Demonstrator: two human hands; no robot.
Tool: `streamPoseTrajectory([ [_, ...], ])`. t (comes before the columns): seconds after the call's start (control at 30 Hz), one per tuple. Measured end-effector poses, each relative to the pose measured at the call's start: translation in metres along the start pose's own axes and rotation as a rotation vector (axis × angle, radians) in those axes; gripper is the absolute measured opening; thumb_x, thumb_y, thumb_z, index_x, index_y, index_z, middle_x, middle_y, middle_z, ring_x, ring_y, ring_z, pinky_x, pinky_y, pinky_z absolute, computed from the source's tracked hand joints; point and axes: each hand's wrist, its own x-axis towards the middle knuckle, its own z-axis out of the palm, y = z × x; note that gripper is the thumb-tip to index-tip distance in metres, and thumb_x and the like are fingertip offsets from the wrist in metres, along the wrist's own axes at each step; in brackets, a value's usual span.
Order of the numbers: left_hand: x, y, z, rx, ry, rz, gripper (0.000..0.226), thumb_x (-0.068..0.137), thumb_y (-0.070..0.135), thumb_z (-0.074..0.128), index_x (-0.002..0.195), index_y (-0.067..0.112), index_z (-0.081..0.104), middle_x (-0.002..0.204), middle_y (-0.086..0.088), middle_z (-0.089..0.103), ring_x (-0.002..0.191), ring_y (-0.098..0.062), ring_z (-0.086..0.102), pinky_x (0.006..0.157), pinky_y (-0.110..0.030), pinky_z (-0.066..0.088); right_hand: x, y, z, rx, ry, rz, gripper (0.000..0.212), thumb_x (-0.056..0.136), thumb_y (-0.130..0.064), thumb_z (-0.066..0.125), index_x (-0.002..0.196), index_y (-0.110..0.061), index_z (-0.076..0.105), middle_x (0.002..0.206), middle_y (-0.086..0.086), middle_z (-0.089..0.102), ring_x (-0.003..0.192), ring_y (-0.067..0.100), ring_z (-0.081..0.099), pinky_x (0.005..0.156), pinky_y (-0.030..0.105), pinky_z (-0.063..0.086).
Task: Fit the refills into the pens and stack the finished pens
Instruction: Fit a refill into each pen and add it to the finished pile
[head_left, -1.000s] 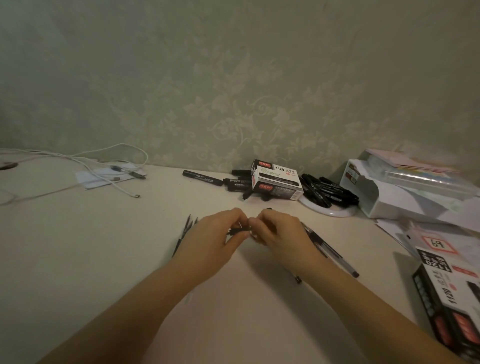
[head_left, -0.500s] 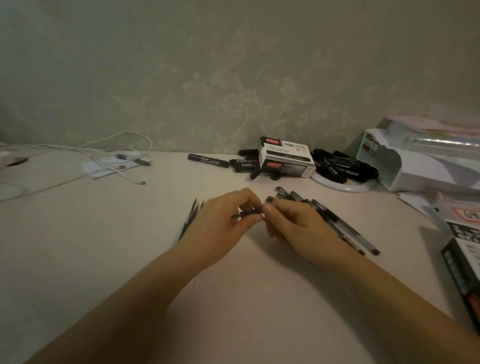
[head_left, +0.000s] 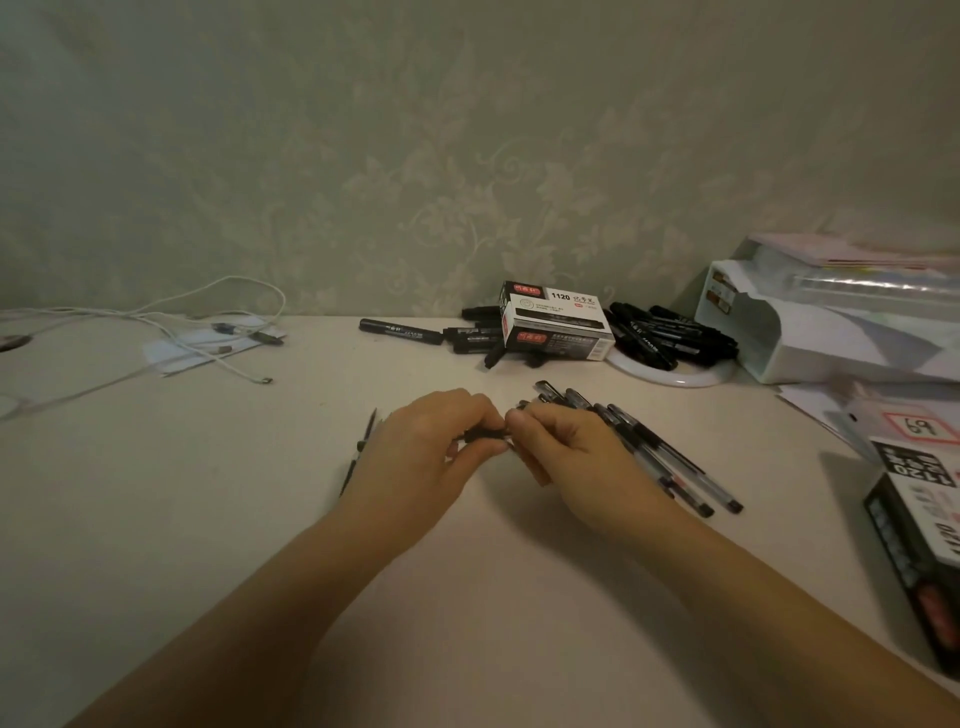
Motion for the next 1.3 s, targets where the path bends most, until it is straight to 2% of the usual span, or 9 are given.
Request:
streamPoseTrajectory([
  [0.13, 0.001, 0.000, -0.003, 0.016, 0.023, -0.050, 0.005, 0.087, 0.024, 0.068, 0.089, 0.023, 0.064, 0.081, 0.014, 0.061, 0.075, -0.003, 0.054, 0.067, -0.017, 0.044, 0.000, -0.002, 0.007, -0.005, 0.084, 0.026, 0.048, 0.101, -0.050, 0.040, 0.073, -0.019, 0.063, 0.064, -0.005, 0.064, 0.056, 0.000, 0.052, 0.058, 0.012, 0.039],
  [0.2, 0.000, -0.005, -0.002, 0.039, 0.020, -0.126, 0.004, 0.088, 0.026, 0.067, 0.090, 0.024, 0.063, 0.083, 0.014, 0.062, 0.076, 0.001, 0.054, 0.068, -0.014, 0.042, 0.002, 0.003, 0.006, -0.273, 0.197, 0.008, 0.054, 0.100, -0.055, 0.030, 0.085, -0.020, 0.070, 0.075, -0.004, 0.066, 0.070, 0.003, 0.056, 0.063, 0.017, 0.039],
  [0.3, 0.000, -0.015, -0.004, 0.015, 0.070, -0.273, 0.004, 0.089, 0.026, 0.065, 0.093, 0.024, 0.064, 0.087, 0.014, 0.064, 0.072, 0.009, 0.052, 0.067, -0.011, 0.039, 0.006, 0.006, 0.000, -0.834, 0.238, -0.064, 0.037, 0.101, -0.044, 0.041, 0.108, -0.023, 0.071, 0.100, -0.005, 0.057, 0.093, 0.013, 0.047, 0.076, 0.028, 0.034],
  [0.47, 0.000, -0.019, -0.003, 0.024, 0.020, -0.322, 0.010, 0.092, 0.021, 0.059, 0.100, 0.022, 0.064, 0.094, 0.009, 0.064, 0.069, 0.001, 0.052, 0.069, -0.017, 0.044, 0.013, 0.010, 0.012, -0.991, 0.116, -0.094, 0.036, 0.097, -0.050, 0.048, 0.111, -0.025, 0.070, 0.107, -0.003, 0.048, 0.102, 0.018, 0.040, 0.084, 0.031, 0.035],
  [0.63, -0.001, -0.020, -0.006, 0.060, -0.068, -0.289, 0.012, 0.093, 0.024, 0.059, 0.103, 0.024, 0.065, 0.098, 0.006, 0.063, 0.087, -0.008, 0.056, 0.082, -0.031, 0.051, 0.013, 0.012, 0.013, -0.932, 0.079, -0.126, 0.021, 0.100, -0.028, 0.051, 0.115, -0.027, 0.065, 0.119, -0.006, 0.049, 0.113, 0.018, 0.039, 0.083, 0.029, 0.023],
  [0.8, -0.002, -0.022, -0.006, 0.063, -0.094, -0.263, 0.011, 0.093, 0.025, 0.059, 0.100, 0.029, 0.066, 0.093, 0.011, 0.061, 0.086, -0.004, 0.055, 0.080, -0.023, 0.048, 0.006, 0.009, -0.004, -0.645, 0.162, -0.120, 0.015, 0.098, -0.021, 0.057, 0.107, -0.022, 0.068, 0.107, -0.008, 0.066, 0.100, 0.016, 0.054, 0.090, 0.035, 0.042],
  [0.9, -0.002, -0.021, -0.005, 0.045, -0.108, -0.234, 0.010, 0.092, 0.024, 0.061, 0.098, 0.030, 0.066, 0.089, 0.013, 0.059, 0.084, -0.003, 0.054, 0.077, -0.017, 0.044, 0.002, 0.009, -0.007, -0.511, 0.174, -0.128, 0.014, 0.097, -0.016, 0.059, 0.106, -0.021, 0.070, 0.103, -0.008, 0.066, 0.097, 0.013, 0.055, 0.088, 0.030, 0.044],
  [1.13, -0.001, -0.017, -0.004, -0.014, -0.122, -0.197, 0.011, 0.091, 0.020, 0.063, 0.099, 0.026, 0.067, 0.091, 0.011, 0.062, 0.085, -0.004, 0.055, 0.074, -0.005, 0.039, 0.004, 0.012, -0.003, -0.449, 0.115, -0.158, 0.014, 0.096, -0.017, 0.062, 0.106, -0.021, 0.070, 0.102, -0.005, 0.066, 0.099, 0.016, 0.058, 0.089, 0.037, 0.047],
  [1.3, -0.002, -0.016, -0.001, -0.054, -0.115, -0.240, 0.014, 0.089, 0.024, 0.066, 0.102, 0.026, 0.066, 0.095, 0.013, 0.066, 0.088, -0.001, 0.059, 0.074, -0.005, 0.041, 0.003, 0.009, -0.003, -0.444, 0.079, -0.215, 0.013, 0.095, -0.018, 0.063, 0.106, -0.022, 0.070, 0.096, -0.007, 0.064, 0.092, 0.008, 0.056, 0.081, 0.023, 0.044],
])
